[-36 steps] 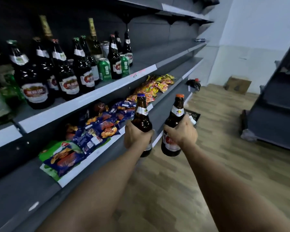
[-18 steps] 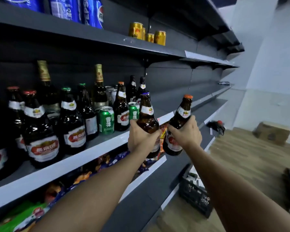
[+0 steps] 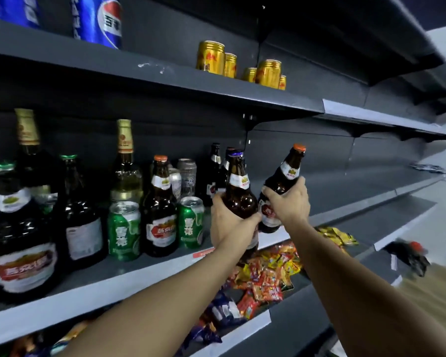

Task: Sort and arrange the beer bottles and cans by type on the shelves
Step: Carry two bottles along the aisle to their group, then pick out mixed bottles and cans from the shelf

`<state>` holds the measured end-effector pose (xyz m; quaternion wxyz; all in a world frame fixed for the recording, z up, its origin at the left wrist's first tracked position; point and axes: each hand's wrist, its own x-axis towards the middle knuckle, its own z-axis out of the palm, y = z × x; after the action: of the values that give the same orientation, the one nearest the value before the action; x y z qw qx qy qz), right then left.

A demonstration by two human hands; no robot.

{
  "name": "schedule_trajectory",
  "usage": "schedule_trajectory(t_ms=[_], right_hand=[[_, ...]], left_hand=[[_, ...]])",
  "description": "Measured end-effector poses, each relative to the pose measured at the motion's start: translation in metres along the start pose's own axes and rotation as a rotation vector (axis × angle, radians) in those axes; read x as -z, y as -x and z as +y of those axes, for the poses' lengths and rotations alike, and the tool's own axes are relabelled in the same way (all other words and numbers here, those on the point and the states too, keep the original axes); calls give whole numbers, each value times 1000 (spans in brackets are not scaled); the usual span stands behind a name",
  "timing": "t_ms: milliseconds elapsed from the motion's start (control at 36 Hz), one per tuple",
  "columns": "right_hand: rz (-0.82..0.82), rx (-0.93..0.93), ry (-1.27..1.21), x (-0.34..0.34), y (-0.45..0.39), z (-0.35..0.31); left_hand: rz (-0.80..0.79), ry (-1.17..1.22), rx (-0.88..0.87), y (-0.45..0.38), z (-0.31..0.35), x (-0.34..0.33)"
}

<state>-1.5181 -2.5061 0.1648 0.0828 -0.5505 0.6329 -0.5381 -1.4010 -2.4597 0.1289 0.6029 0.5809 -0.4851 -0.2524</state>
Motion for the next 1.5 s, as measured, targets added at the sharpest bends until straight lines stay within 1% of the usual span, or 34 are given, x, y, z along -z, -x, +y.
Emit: schedule_trajectory(t_ms=[111, 222, 361, 500, 694, 833, 917, 944, 972, 1000, 1056, 1083, 1111, 1194, 1222, 1278, 1333, 1361, 1417, 1500], right_hand=[[-96, 39, -10, -13, -47, 23], [-224, 77, -34, -32, -83, 38], [-379, 125, -34, -59, -105, 49], [-472, 190, 11, -79, -111, 58], [-518, 197, 11, -93, -116, 65], [-559, 219, 13, -98, -117, 70], [-566, 202, 5, -99, -115, 72], [-541, 202, 21, -98, -113, 72], [-474, 217, 42, -95, -111, 71], [-360, 251, 45, -91, -105, 67], [-76, 335, -12, -83, -99, 60], [28, 398, -59, -79, -93, 50], [78, 472, -108, -76, -86, 37], [92, 725, -213, -76, -57, -7], [61, 797, -239, -79, -44, -22], [-65, 890, -237, -85, -17, -44], [-253, 897, -129, -95, 7, -55], [-352, 860, -49, -101, 16, -57], [-516, 728, 76, -114, 28, -55], [-742, 492, 135, -127, 39, -49]], left_hand=[[83, -44, 35, -20, 0, -43], [182, -66, 51, -42, -3, -72], [273, -154, 92, -66, -12, -86], [327, -214, 118, -81, -26, -90], [319, -196, 103, -93, -34, -90], [273, -175, 88, -89, -36, -88], [250, -200, 91, -84, -32, -85], [248, -213, 91, -80, -30, -85], [257, -222, 83, -77, -28, -86], [279, -228, 64, -71, -26, -84], [329, -249, -15, -59, -21, -86], [369, -276, -71, -52, -18, -83], [411, -304, -133, -46, -17, -77], [520, -337, -273, -31, -13, -50], [562, -341, -291, -30, -12, -36], [649, -351, -295, -30, -12, -6], [704, -372, -290, -28, -14, 25], [716, -386, -277, -27, -15, 41], [721, -419, -234, -25, -20, 71], [714, -552, -151, -25, -30, 113]])
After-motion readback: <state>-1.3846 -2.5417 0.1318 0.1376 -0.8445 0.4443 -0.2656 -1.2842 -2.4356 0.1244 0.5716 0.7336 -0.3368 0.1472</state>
